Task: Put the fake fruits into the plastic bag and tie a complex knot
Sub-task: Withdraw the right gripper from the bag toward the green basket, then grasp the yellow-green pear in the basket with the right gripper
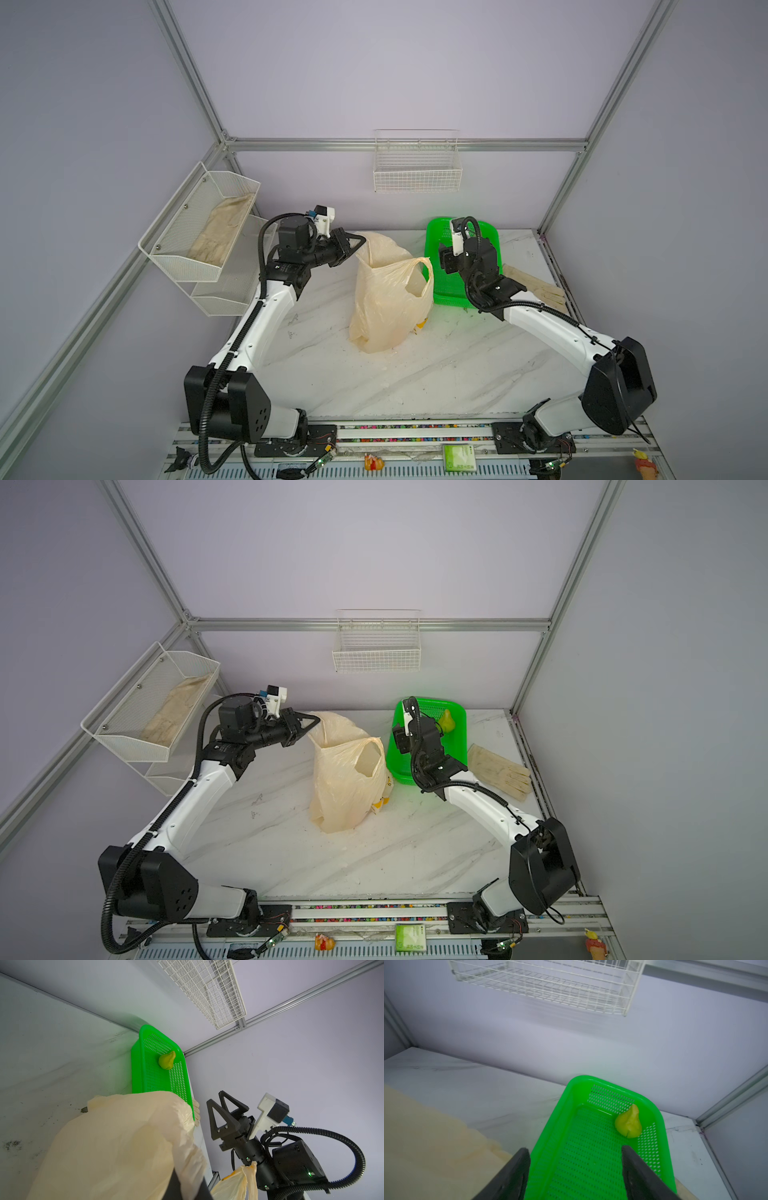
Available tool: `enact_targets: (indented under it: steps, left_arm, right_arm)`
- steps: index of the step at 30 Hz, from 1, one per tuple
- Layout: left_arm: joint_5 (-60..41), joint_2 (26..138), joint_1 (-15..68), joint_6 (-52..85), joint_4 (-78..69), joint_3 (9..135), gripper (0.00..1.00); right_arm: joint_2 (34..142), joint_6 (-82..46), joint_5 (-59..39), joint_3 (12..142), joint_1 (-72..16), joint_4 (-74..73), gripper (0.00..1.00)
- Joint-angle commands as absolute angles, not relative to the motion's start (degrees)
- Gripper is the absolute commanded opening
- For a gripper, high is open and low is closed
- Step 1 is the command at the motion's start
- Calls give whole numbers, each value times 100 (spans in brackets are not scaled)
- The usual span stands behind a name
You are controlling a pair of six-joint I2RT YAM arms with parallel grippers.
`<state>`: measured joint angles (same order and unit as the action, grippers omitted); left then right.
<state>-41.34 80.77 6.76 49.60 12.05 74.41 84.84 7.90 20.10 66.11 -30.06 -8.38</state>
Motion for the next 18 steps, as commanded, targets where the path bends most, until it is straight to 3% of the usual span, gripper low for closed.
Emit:
enact_targets:
  steps: [1,9,18]
  left_arm:
    - [-4059,8046,607,4675,1300,8106,0]
    - [-4042,8048,606,4693,1145,7953,0]
    - [-4109,8049,606,4777,998,7874,0]
  right_arm:
    - [8763,417,2017,6949,-2463,-804,74]
    - [10726,-109,1870,8371,-1606,176,84]
    - [12509,-27,1969,10049,-1317,779,87]
